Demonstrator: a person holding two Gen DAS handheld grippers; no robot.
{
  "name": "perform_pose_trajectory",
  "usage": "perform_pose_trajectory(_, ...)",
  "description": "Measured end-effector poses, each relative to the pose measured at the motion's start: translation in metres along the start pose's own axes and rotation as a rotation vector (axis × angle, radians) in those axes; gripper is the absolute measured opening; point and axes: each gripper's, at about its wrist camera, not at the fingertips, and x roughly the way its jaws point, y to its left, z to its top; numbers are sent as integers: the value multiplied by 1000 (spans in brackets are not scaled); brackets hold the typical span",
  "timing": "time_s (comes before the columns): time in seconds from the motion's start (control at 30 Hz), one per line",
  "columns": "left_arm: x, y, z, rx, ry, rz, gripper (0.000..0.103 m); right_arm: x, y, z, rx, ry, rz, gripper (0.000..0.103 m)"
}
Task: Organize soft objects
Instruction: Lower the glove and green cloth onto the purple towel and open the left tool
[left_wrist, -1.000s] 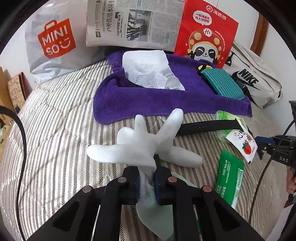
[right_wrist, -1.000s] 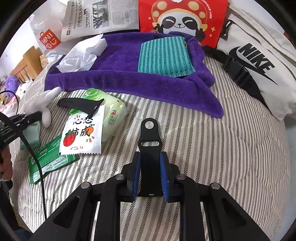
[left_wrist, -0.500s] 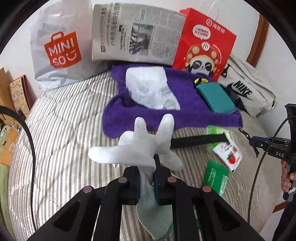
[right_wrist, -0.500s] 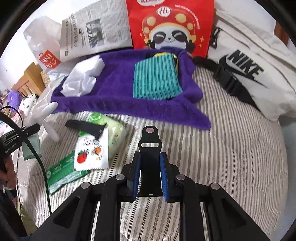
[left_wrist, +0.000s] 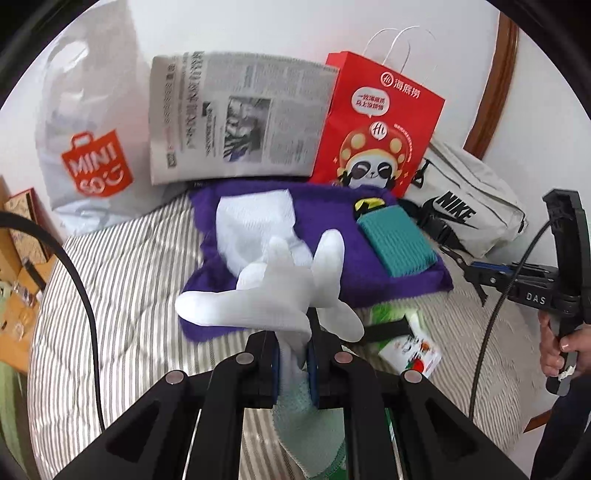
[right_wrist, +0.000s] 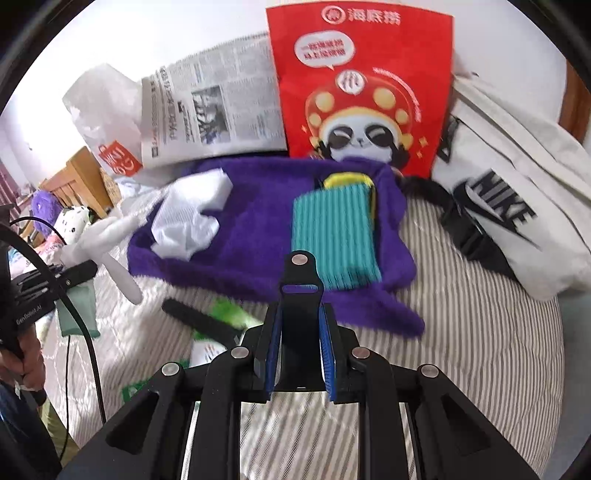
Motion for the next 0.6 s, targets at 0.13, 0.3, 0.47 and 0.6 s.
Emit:
perform_pose_trajectory(0.13,5,-1,17,10,-8,-4,11,5,7,23,-10,-22,25,20)
perform_pose_trajectory(0.3,18,1,32,0,-10,-14,11,27,13,47,-15,-13,49,20)
perform_pose_trajectory(0.47,30,7,41,1,2,-7,11,57,17,65,-12,5,63,20)
perform_pose_trajectory(0.6,38,15,46,1,15,11,11,86,20,73,-10,42,64,20)
